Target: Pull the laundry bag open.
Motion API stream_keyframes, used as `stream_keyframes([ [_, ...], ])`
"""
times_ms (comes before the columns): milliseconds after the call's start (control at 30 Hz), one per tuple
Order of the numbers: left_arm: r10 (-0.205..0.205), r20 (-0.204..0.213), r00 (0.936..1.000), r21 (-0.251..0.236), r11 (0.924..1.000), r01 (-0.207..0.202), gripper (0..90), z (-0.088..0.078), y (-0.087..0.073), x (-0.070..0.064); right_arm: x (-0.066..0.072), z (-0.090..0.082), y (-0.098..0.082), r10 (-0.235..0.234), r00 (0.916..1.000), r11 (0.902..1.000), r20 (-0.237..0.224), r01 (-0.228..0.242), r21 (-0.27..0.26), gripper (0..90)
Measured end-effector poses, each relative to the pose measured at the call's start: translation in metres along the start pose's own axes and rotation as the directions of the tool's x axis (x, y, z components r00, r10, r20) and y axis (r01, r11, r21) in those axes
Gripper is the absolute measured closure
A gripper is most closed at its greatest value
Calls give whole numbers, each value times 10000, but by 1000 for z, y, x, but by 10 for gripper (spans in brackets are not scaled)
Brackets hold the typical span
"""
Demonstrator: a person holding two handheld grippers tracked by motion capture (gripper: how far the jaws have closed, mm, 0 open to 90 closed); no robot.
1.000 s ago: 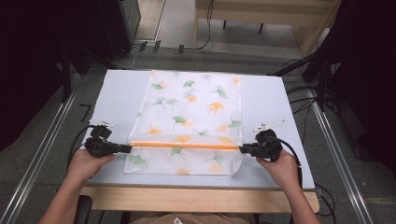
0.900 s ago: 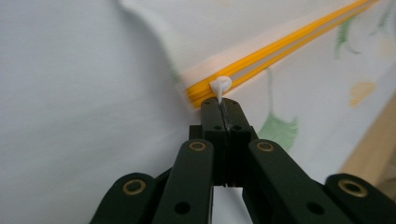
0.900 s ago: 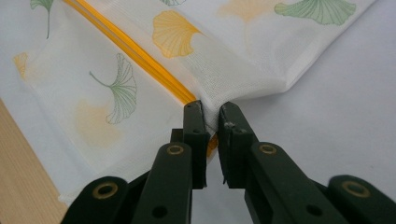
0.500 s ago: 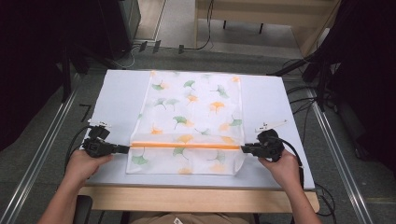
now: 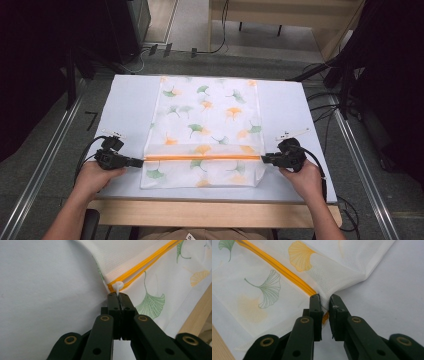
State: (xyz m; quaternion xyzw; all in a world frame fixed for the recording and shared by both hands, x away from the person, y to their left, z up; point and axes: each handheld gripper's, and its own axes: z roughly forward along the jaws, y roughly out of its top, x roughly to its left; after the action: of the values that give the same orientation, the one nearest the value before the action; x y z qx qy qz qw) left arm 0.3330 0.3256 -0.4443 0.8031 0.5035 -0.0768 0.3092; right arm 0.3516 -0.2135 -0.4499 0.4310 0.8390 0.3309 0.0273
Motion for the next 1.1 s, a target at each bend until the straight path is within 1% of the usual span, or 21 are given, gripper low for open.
stream_keyframes([
  [67,38,-21,10000,24,10000,-38,899,0,0,0,-2,0,0,81,9999,10000,-65,-81,-6,823],
  [167,43,-66,10000,50,10000,-42,898,0,0,1,-2,1,-1,43,10000,10000,-89,-43,6,820],
  [233,16,-75,10000,50,10000,-16,897,1,0,1,-1,1,-1,181,9997,9997,-132,-179,154,819],
  [300,34,-77,10000,70,10000,-34,896,1,0,2,-1,3,-2,222,9997,9995,-130,-219,207,817],
  [333,-27,-71,10000,29,10000,28,895,2,1,2,-1,3,-3,235,9996,9995,-150,-231,230,817],
  [467,26,-118,9999,-13,10000,-26,888,2,2,3,0,3,-4,246,9995,9995,-174,-243,194,809],
  [567,92,-60,9999,-10,10000,-92,834,3,3,3,0,3,-5,216,9997,9997,-133,-214,145,787],
  [600,36,-53,10000,-111,9999,-36,821,3,3,3,0,3,-5,247,9997,9996,-92,-245,157,775],
  [700,44,2,10000,-158,9999,-44,774,3,4,2,0,3,-6,270,9996,9996,-86,-269,119,736],
  [833,158,108,9998,-248,9996,-155,724,1,4,1,-1,2,-6,235,9996,9997,-153,-236,-88,675],
  [900,199,119,9997,-297,9994,-196,698,1,4,-1,-1,2,-6,212,9997,9997,-136,-213,-76,669],
  [1000,250,190,9995,-287,9993,-245,659,0,4,-4,0,2,-6,205,9997,9997,-129,-206,-123,649],
  [1100,146,199,9997,-185,9997,-142,641,-1,4,-6,0,0,-6,247,9997,9994,-67,-249,-243,628],
])
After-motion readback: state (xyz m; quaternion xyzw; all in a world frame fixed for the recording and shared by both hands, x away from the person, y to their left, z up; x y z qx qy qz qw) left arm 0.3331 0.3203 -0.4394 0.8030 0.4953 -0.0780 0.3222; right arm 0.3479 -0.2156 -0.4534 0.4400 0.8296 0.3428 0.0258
